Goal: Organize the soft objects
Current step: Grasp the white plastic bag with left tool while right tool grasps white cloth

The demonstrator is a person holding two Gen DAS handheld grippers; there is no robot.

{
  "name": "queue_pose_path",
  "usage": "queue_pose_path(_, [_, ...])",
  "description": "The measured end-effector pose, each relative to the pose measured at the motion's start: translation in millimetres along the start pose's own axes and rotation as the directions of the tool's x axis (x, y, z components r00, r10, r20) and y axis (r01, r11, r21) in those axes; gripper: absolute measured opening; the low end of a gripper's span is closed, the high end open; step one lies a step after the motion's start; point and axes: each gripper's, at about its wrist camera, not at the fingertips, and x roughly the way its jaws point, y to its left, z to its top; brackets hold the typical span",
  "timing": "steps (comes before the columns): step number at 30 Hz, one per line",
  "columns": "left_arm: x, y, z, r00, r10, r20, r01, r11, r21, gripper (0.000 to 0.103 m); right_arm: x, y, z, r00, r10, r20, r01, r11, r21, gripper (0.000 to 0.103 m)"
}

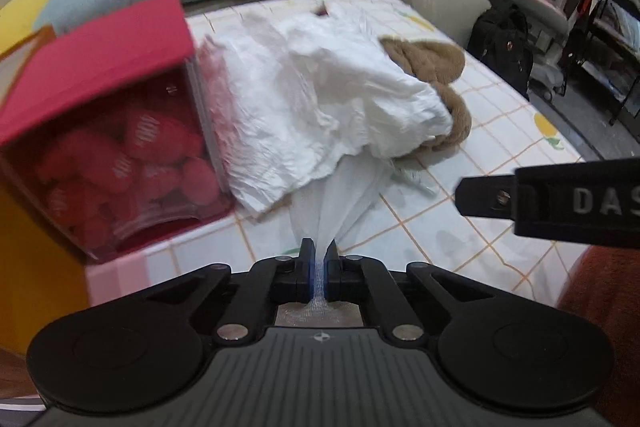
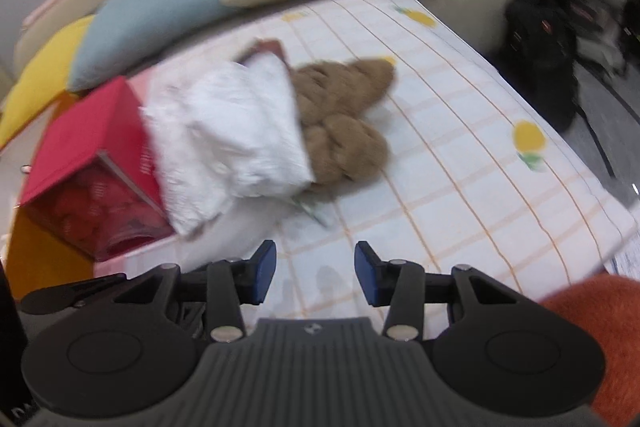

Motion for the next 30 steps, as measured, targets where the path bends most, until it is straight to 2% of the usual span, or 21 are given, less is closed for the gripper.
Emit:
queue_pose_path(3, [-21.7, 10.3, 3.7, 1.000, -0.005, 0.021, 0.005, 1.000, -0.005, 0.003, -2.5, 5.9, 4.6, 0.998, 0.055, 0.030, -0.054, 0.998, -0.026, 0.045])
queue_pose_path(6, [-42.0, 22.7, 7.7, 0.999, 0.027, 0.024, -0.027, 0.999, -0.018, 0.003, 2.0, 16.5, 12.2, 0.995, 0.084, 0.053, -0.079, 0.993, -0.087, 0.046])
queue_pose_path(8, [-50.7, 28.6, 10.6, 0.999, 0.052, 0.015, -0.052, 0.999, -0.016, 0.004, 6.5, 26.2, 18.9, 0.993, 0.077, 0.086, -0.064, 0.987, -0.151, 0.059])
queue_pose_path(10, [-57.1, 32.7, 10.7, 0.998, 0.070, 0.008, -0.070, 0.997, -0.018, 0.004, 11.9, 34.8, 25.2, 0.989, 0.082, 0.122, -0.056, 0.977, -0.206, 0.082])
queue_pose_path(13, [-67.3, 37.5, 10.5, 0.995, 0.100, 0.015, -0.099, 0.995, -0.025, 0.004, 29.7, 41.6, 34.2, 0.989, 0.090, 0.117, -0.060, 0.969, -0.239, 0.085])
queue_pose_path(14, [-71.9, 39.9, 9.6, 0.994, 0.109, 0.025, -0.109, 0.994, -0.025, 0.004, 36.5, 42.4, 37.4, 0.990, 0.094, 0.107, -0.066, 0.969, -0.237, 0.089])
queue_pose_path(15, [-75.7, 41.5, 8.7, 0.992, 0.124, 0.037, -0.123, 0.992, -0.027, 0.004, 43.4, 42.8, 40.8, 0.990, 0.096, 0.100, -0.071, 0.970, -0.231, 0.099])
queue_pose_path(16, [-78.4, 42.8, 8.7, 0.989, 0.142, 0.044, -0.141, 0.990, -0.027, 0.004, 49.6, 42.9, 44.2, 0.990, 0.104, 0.098, -0.080, 0.972, -0.221, 0.100])
queue_pose_path(21, [-82.7, 53.7, 11.4, 0.985, 0.170, 0.041, -0.168, 0.984, -0.065, 0.004, 70.1, 47.5, 54.9, 0.980, 0.188, 0.057, -0.175, 0.968, -0.180, 0.100])
queue_pose_path(23, [-81.6, 53.4, 12.8, 0.983, 0.175, 0.048, -0.172, 0.983, -0.063, 0.004, 80.5, 59.2, 53.1, 0.989, 0.138, 0.052, -0.123, 0.964, -0.234, 0.100])
queue_pose_path(24, [-81.2, 53.7, 12.5, 0.983, 0.175, 0.050, -0.172, 0.983, -0.061, 0.004, 84.3, 64.0, 50.4, 0.992, 0.113, 0.060, -0.093, 0.958, -0.270, 0.096])
queue_pose_path(26, [-80.4, 53.7, 11.4, 0.984, 0.171, 0.046, -0.168, 0.984, -0.057, 0.004, 91.0, 67.5, 46.4, 0.994, 0.094, 0.064, -0.069, 0.947, -0.313, 0.084])
queue_pose_path(28, [-79.0, 55.0, 9.1, 0.986, 0.163, 0.036, -0.161, 0.985, -0.060, 0.004, 94.8, 67.2, 44.4, 0.993, 0.102, 0.056, -0.078, 0.942, -0.326, 0.062])
queue_pose_path(30, [-77.7, 55.8, 8.0, 0.987, 0.159, 0.028, -0.156, 0.986, -0.064, 0.004, 94.6, 68.8, 41.7, 0.992, 0.109, 0.065, -0.079, 0.934, -0.349, 0.048])
